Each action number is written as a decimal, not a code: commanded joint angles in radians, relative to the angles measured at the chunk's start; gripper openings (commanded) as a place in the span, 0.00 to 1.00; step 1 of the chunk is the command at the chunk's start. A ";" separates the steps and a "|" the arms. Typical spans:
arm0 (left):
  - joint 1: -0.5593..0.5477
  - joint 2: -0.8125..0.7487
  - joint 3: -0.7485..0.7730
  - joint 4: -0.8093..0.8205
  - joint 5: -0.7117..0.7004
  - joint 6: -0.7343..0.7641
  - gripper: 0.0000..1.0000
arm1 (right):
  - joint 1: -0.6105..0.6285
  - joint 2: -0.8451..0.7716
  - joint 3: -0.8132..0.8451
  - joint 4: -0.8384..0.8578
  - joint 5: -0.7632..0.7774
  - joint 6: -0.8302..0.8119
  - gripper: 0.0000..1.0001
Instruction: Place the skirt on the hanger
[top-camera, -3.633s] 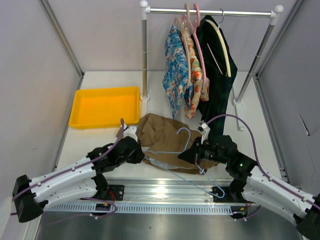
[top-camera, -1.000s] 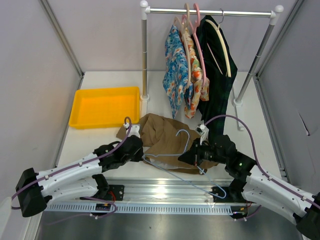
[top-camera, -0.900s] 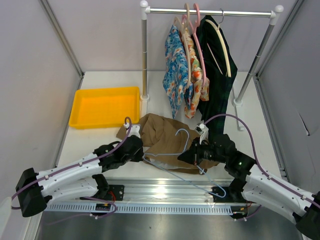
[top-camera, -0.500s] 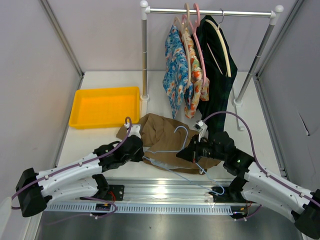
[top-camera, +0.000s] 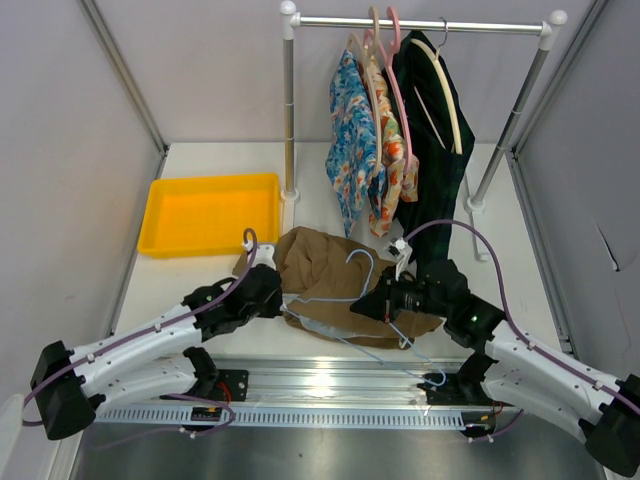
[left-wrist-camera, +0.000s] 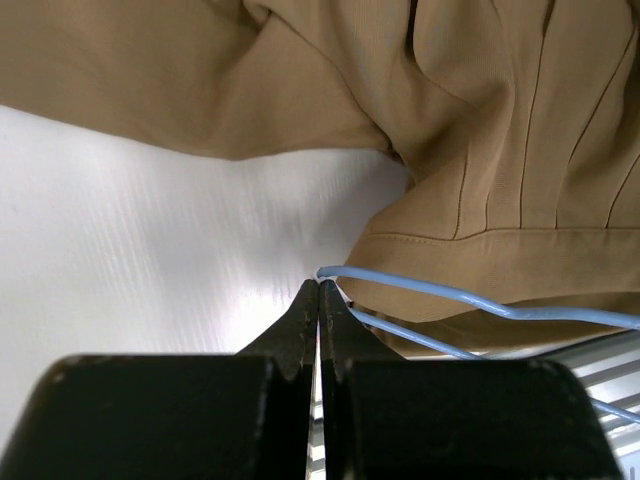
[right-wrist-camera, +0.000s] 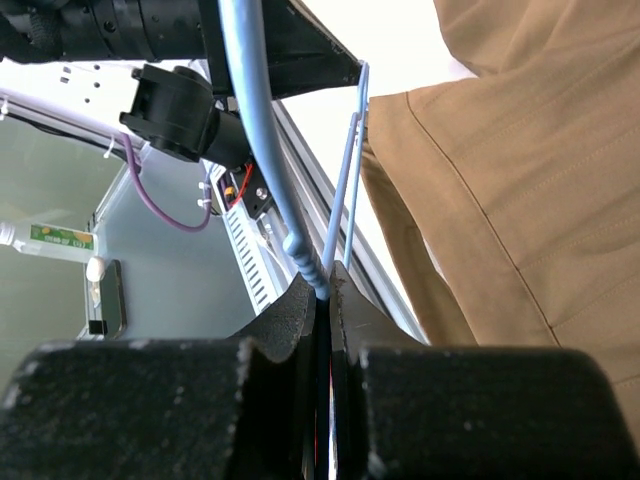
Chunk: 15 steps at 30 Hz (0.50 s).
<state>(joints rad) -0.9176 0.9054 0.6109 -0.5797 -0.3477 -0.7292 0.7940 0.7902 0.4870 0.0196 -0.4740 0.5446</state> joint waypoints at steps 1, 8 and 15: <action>0.025 -0.007 0.065 0.023 -0.022 0.057 0.00 | -0.006 0.007 0.030 0.074 -0.044 -0.017 0.00; 0.026 0.015 0.102 0.053 0.038 0.099 0.00 | -0.004 0.049 0.042 0.117 -0.006 -0.018 0.00; 0.026 0.021 0.122 0.069 0.101 0.122 0.00 | 0.002 0.076 0.064 0.160 0.055 -0.040 0.00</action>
<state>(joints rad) -0.8978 0.9272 0.6807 -0.5644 -0.2829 -0.6430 0.7906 0.8555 0.4900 0.1009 -0.4496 0.5369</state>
